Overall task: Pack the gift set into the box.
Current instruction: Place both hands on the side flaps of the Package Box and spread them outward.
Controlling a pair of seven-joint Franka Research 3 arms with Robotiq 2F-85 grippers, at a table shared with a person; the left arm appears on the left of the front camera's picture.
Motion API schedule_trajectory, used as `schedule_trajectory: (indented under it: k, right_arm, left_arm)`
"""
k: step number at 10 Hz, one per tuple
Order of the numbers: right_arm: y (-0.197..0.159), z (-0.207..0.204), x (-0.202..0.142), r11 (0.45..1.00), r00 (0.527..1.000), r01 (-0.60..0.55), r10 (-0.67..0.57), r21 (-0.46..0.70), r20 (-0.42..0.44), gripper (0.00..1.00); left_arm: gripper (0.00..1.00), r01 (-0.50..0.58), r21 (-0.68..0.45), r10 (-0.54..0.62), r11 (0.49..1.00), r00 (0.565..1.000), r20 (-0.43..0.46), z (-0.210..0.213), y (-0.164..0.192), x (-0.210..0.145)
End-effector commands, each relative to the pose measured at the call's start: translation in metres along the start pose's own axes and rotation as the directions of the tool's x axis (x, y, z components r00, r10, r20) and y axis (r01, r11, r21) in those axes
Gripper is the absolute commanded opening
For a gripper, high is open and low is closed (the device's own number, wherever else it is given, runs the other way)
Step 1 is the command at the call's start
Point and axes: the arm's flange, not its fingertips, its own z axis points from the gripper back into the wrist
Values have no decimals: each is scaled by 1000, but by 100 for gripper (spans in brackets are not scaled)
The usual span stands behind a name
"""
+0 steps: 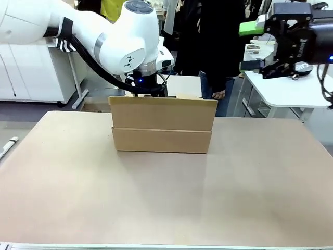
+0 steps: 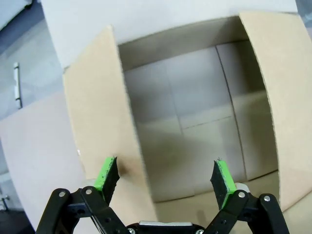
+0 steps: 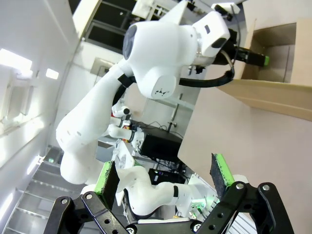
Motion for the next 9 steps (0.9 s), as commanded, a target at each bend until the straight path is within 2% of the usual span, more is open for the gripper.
schedule_trajectory:
  k: [1, 5, 9]
  right_arm:
    - [-1, -4, 2, 1000, 1000, -14, 13, 25, 10, 100]
    - [-1, -4, 2, 1000, 1000, -14, 13, 25, 10, 100]
    - [-1, -4, 2, 1000, 1000, -14, 13, 25, 10, 100]
  left_arm:
    - [100, -14, 39, 15, 999, 999, -35, -9, -13, 5]
    - [100, -6, 156, 18, 988, 997, -73, -35, -16, -10]
    - [100, -20, 257, 34, 966, 998, -52, -29, -7, -17]
